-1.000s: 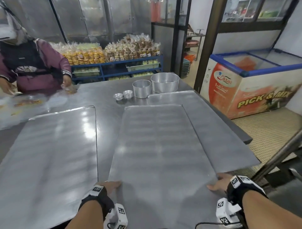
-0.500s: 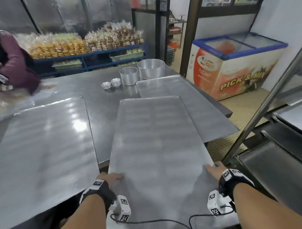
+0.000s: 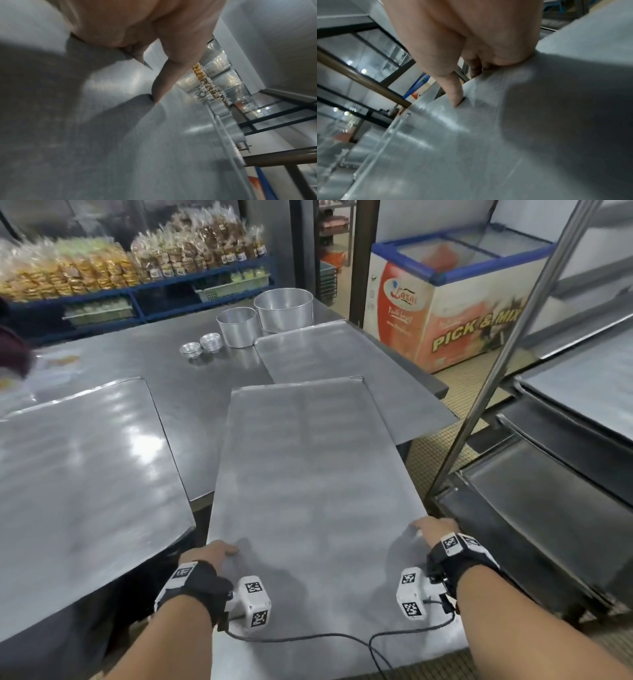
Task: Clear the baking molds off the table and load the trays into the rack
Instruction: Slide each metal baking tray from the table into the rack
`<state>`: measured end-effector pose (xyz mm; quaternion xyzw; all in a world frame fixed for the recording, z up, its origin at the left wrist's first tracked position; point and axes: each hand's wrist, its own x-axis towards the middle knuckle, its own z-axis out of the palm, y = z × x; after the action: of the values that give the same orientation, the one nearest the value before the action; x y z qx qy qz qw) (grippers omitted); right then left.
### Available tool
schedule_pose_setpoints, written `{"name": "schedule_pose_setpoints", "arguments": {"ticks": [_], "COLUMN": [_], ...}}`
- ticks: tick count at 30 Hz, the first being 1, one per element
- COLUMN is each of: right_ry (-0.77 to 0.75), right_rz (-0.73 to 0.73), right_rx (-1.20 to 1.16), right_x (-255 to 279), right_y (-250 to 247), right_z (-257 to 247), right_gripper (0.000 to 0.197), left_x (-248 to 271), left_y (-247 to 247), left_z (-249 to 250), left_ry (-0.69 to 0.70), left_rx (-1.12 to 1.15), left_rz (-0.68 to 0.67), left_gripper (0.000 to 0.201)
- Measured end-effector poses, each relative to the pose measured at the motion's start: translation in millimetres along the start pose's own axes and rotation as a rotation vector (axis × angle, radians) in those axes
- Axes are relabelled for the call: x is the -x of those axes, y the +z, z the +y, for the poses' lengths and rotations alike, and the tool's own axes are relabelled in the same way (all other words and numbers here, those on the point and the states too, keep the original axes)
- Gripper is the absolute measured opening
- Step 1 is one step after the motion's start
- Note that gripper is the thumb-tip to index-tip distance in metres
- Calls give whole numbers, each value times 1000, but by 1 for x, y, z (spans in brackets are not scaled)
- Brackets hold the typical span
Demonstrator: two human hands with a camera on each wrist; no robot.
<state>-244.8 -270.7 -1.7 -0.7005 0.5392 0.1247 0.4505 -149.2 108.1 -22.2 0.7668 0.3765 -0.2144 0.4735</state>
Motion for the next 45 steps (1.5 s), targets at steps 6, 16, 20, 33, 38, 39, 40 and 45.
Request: {"name": "schedule_pose_setpoints", "arguments": {"ticks": [6,16,20,33,38,39,40,45], "right_ry": [-5,-105,-51,87,110,124,144,208], "right_rz": [36,210,319,629,744,765,783,844], "right_rx": [-83,37,-130,-543,-588,-614,-643,-727], "right_x": [33,97,132,243,276,281,290,319], "right_y": [4,29,49,53,44,42,39,26], "right_z": [7,-2,0,32,65,73,79,112], "right_gripper": [28,39,40,47,45,38,30,42], "left_x": [8,-8,-14,24,53,60,66,100], "left_y": [-13,-56,-77,-110,-91,-86,-80,-54], "left_z": [10,48,72,131,135,136,136,130], "left_ry": [93,189,291,588,591,592,599,649], "left_rx": [8,18,28,-99,-35,-29,-36,-44], "left_rz": [40,-14,-30,-305,-395,-419,-444,-595], "left_gripper": [51,44,31,36,39,36,35,34]}}
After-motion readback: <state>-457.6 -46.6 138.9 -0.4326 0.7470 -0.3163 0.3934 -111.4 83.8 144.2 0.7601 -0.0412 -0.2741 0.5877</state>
